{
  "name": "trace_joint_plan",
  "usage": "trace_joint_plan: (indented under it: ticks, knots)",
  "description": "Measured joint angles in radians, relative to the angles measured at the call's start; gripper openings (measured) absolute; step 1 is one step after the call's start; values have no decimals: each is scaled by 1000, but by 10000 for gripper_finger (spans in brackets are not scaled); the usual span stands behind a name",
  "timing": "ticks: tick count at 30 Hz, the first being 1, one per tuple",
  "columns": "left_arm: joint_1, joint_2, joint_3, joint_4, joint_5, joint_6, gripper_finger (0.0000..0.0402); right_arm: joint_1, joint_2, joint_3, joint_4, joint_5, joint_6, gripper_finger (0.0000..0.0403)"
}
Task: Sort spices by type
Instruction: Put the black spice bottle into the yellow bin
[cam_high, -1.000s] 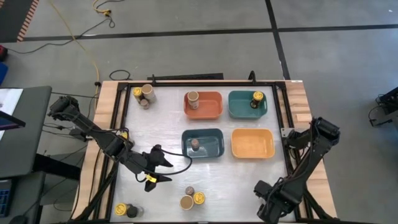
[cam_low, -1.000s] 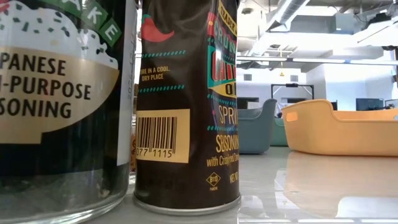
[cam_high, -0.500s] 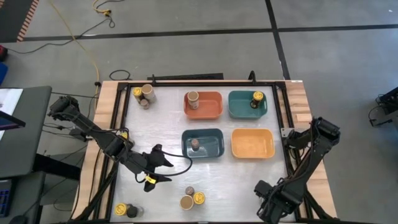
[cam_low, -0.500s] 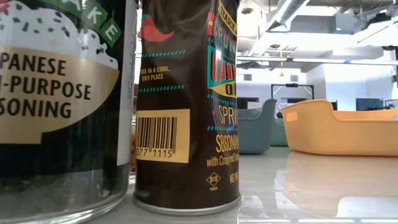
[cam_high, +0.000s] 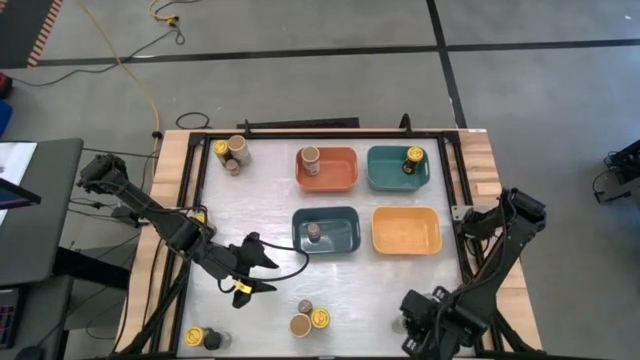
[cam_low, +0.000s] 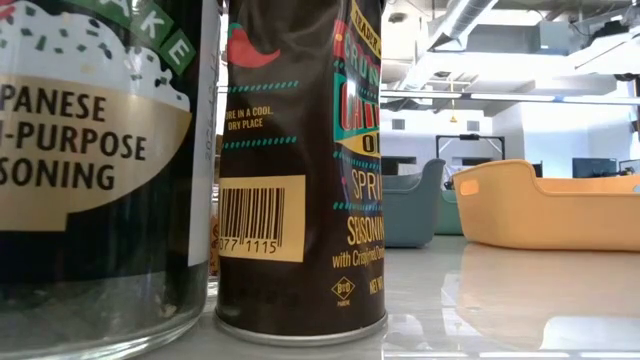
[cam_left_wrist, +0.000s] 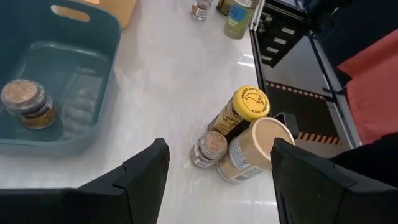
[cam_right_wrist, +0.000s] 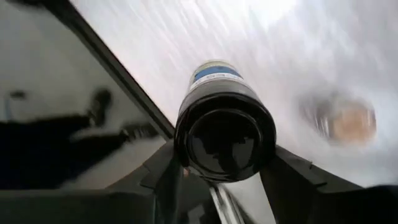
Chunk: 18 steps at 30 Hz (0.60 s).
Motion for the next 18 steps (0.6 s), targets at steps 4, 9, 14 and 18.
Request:
trace_joint_plan:
  ticks: [4,9,14,18]
  knots:
    - [1,0,0,0,-22,16,270,-49,-37,9,-21,132,-67,210]
    - [13,0,0,0,-124,-2,270,-135,-132,9,-178,204,-184,210]
    - [70,0,0,0,-153,-54,270,-233,-279,2,-370,231,-294,209]
    - [122,0,0,0,-156,-75,270,-311,-433,-93,-447,233,-316,208]
